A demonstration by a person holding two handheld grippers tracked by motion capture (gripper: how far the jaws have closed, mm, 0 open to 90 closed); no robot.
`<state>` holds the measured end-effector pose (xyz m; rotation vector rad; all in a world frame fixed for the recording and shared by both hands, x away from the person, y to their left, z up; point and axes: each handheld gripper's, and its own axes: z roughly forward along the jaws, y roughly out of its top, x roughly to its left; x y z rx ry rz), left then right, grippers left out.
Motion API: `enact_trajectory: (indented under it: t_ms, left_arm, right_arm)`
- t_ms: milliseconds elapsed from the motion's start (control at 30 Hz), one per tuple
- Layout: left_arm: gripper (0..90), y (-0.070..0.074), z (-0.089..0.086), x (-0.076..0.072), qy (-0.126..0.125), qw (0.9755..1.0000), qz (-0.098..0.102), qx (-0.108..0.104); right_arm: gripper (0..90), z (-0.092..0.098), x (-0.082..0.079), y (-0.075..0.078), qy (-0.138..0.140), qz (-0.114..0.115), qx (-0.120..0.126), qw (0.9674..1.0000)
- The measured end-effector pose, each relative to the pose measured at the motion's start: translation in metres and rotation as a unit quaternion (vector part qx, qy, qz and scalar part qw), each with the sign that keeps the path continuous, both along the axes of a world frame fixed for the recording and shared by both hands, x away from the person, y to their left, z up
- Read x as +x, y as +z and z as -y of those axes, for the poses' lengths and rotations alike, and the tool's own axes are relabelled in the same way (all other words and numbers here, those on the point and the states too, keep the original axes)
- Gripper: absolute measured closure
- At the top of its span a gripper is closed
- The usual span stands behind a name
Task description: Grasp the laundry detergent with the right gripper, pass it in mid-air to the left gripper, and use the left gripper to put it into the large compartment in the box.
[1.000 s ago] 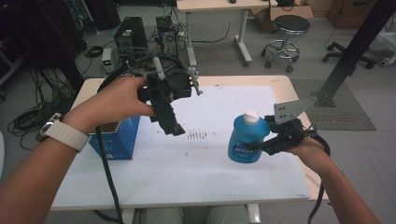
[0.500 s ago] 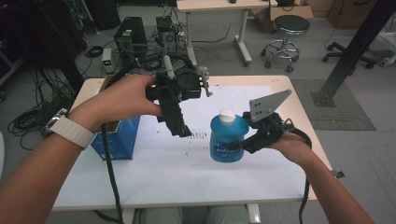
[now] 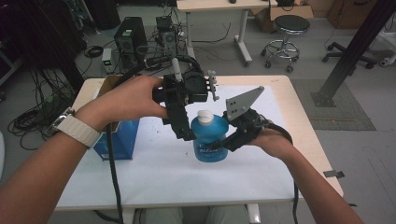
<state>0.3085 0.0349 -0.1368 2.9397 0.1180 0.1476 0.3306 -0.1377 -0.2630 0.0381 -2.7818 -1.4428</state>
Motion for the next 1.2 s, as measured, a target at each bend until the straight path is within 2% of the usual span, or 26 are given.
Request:
enact_trajectory:
  t_ms: [233,667,1200]
  left_arm:
    - [4.2,-0.004,0.001,0.0,-0.001,1.0,-0.004,0.002]
    - [4.4,-0.015,0.011,0.002,-0.008,0.9999,-0.01,0.008]
    - [4.6,-0.019,0.012,0.002,-0.006,0.9999,-0.007,0.008]
  right_arm:
    - [44.4,-0.011,0.002,0.001,0.011,0.001,0.0,0.9999]
    - [44.4,-0.019,0.001,-0.001,0.02,-0.008,-0.007,0.9997]
    - [44.3,-0.021,0.003,-0.004,0.018,-0.015,-0.009,0.9997]
